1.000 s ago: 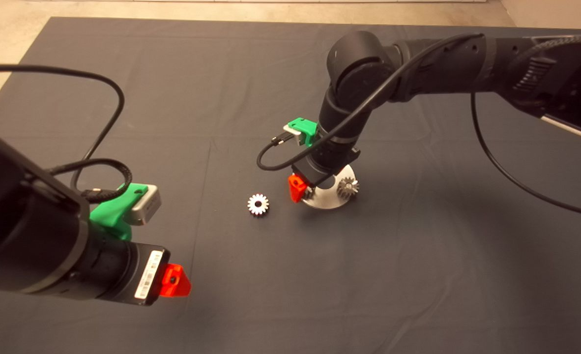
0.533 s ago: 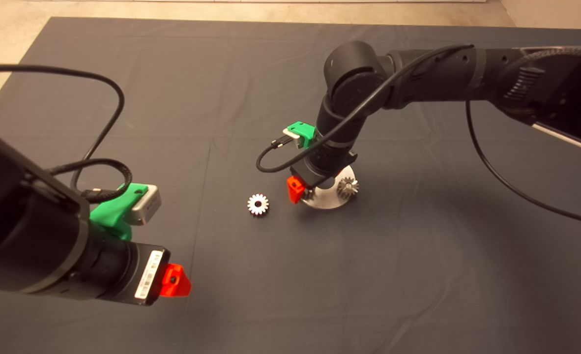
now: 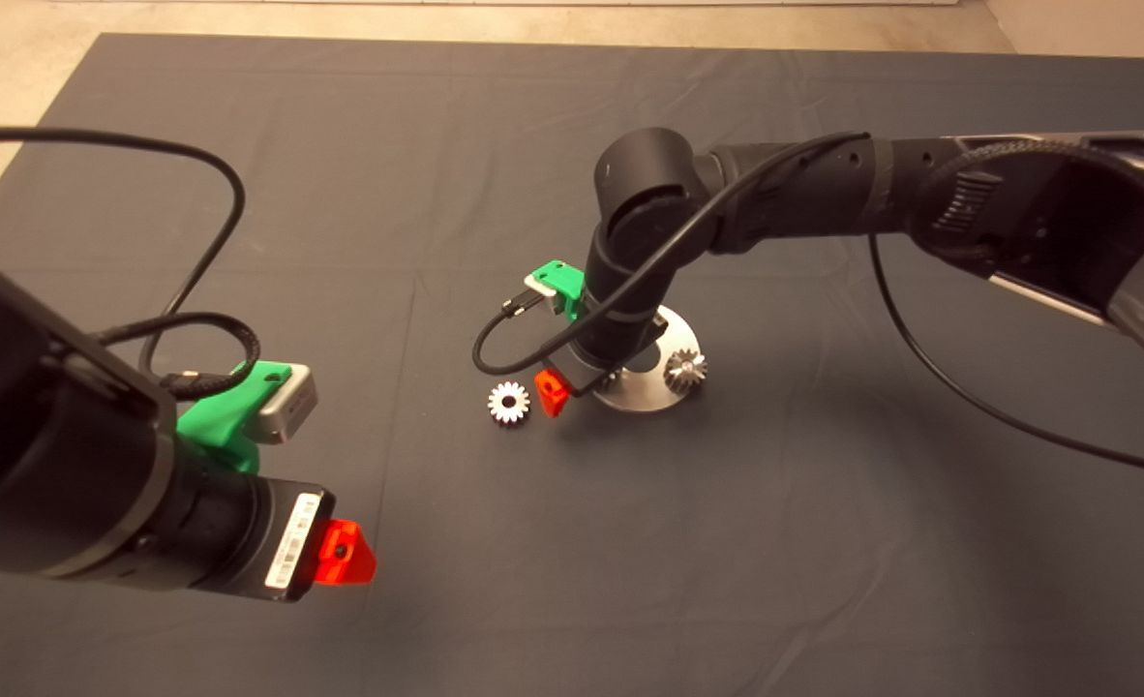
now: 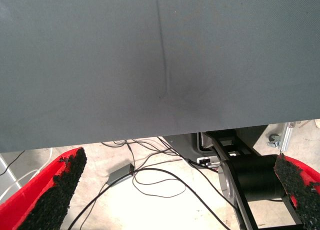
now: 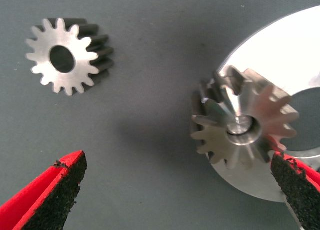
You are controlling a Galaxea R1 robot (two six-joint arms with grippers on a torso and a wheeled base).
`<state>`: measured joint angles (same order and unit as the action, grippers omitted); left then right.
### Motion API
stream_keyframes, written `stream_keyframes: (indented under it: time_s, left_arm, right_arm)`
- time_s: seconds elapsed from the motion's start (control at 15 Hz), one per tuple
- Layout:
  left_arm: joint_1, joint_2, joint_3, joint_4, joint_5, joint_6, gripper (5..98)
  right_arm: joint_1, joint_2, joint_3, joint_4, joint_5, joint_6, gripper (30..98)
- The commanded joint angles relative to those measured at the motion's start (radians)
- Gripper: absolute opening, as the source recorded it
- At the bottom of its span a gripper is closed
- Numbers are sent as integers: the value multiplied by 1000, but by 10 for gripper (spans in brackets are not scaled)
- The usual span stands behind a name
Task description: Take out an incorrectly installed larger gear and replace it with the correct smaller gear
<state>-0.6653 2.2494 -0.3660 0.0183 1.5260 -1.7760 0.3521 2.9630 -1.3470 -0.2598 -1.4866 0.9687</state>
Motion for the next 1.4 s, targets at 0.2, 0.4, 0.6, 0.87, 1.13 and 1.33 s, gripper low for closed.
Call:
stream_keyframes:
  time_s: [0.2, 0.4, 0.6, 0.87, 1.13, 1.33]
  left_arm:
    - [-11, -1, 12, -17, 16, -7, 976]
    - [-11, -1, 12, -17, 16, -7, 976]
    - [-10, -1, 12, -17, 16, -5, 976]
    - [-10, 0, 12, -17, 16, -5, 976]
    - [-10, 2, 12, -17, 16, -5, 976]
    - [-10, 2, 12, -17, 16, -5, 976]
  right_arm:
    - [19, -17, -4, -38, -1, -3, 977]
    - [19, -17, -31, -56, -1, -4, 977]
    - [19, -11, -67, -59, -1, -8, 977]
    - [15, -5, -69, -60, -1, -10, 977]
    - [-10, -5, -81, -73, -1, -10, 977]
    - [-24, -5, -81, -75, -1, -10, 977]
